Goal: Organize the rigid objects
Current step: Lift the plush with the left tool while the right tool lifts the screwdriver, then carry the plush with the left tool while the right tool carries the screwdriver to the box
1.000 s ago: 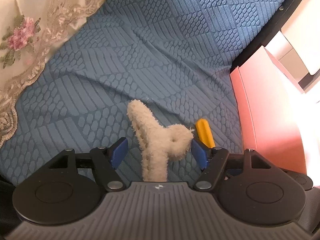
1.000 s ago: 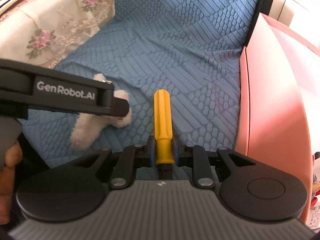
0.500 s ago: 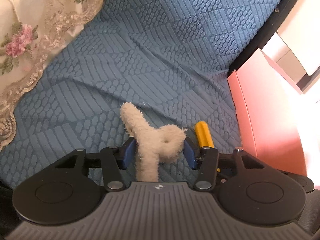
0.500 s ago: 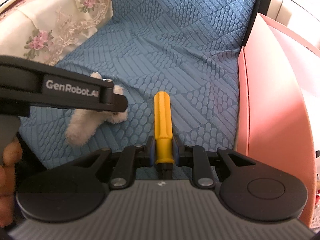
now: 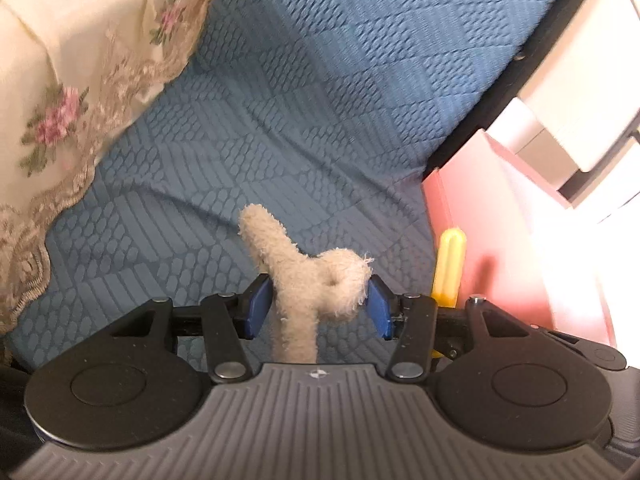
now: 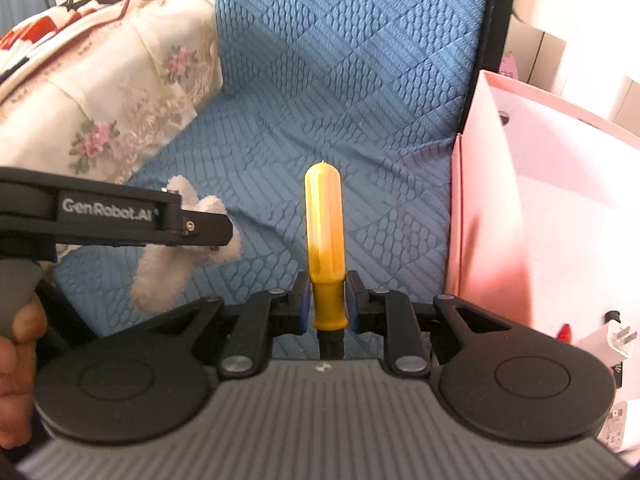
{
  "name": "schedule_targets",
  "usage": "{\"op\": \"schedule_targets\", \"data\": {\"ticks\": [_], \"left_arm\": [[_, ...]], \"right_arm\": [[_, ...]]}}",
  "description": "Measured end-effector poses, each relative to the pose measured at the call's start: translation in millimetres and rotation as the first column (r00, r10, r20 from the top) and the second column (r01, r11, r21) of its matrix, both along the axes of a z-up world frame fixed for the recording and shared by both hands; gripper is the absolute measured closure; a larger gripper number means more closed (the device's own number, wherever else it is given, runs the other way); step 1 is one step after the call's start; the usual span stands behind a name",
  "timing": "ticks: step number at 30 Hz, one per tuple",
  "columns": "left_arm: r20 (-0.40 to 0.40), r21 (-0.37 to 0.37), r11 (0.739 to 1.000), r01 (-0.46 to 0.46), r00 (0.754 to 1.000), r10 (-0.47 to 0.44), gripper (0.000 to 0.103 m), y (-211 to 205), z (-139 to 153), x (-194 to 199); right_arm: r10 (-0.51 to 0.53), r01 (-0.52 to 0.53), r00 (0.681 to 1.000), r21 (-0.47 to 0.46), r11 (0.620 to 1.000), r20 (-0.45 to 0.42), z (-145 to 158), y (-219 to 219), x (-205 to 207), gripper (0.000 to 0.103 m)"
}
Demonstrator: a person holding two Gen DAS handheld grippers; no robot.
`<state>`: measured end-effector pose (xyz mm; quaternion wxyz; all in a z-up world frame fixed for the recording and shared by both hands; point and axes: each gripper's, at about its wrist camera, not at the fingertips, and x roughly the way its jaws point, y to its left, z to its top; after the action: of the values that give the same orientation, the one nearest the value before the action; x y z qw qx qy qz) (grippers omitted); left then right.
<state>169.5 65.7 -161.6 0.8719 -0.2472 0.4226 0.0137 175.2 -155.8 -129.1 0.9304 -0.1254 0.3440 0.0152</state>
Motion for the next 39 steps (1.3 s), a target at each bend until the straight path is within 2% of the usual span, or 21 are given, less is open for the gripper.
{"op": "schedule_targets", "data": {"ticks": [10,18,24,32,36,39], "left_arm": [[0.080,0.004,1.000,0.012,0.997,-0.012,0.046,-16,44,-13],[0.124,0.016,1.000,0.013,0.992,-0.014,0.046,-37,80,-11],[0.191,0.047,0.998,0.039,0.980,-0.048,0.046,-67,127,-2],[0.272,0.026,0.997,0.078,0.959,-0.083,0.046,-115,183,16],[0.293,0.054,0.991,0.118,0.947,-0.129,0.046,-144,197,21],[0.282,0.072,0.986,0.151,0.945,-0.165,0.046,-163,193,28]], "right_arm": [[0.009,-0.016,0.996,0.073,0.997,0.087,44,-10,-25,0.081],[0.031,-0.040,0.991,0.066,0.997,0.132,89,-20,-41,0.081],[0.030,-0.043,0.983,0.065,0.997,0.182,130,-35,-57,0.081],[-0.006,-0.009,0.973,0.063,0.998,0.233,176,-66,-79,0.081],[-0.044,0.028,0.970,0.070,0.997,0.240,189,-88,-88,0.081],[-0.080,0.065,0.971,0.077,0.995,0.225,188,-106,-89,0.081]]}}
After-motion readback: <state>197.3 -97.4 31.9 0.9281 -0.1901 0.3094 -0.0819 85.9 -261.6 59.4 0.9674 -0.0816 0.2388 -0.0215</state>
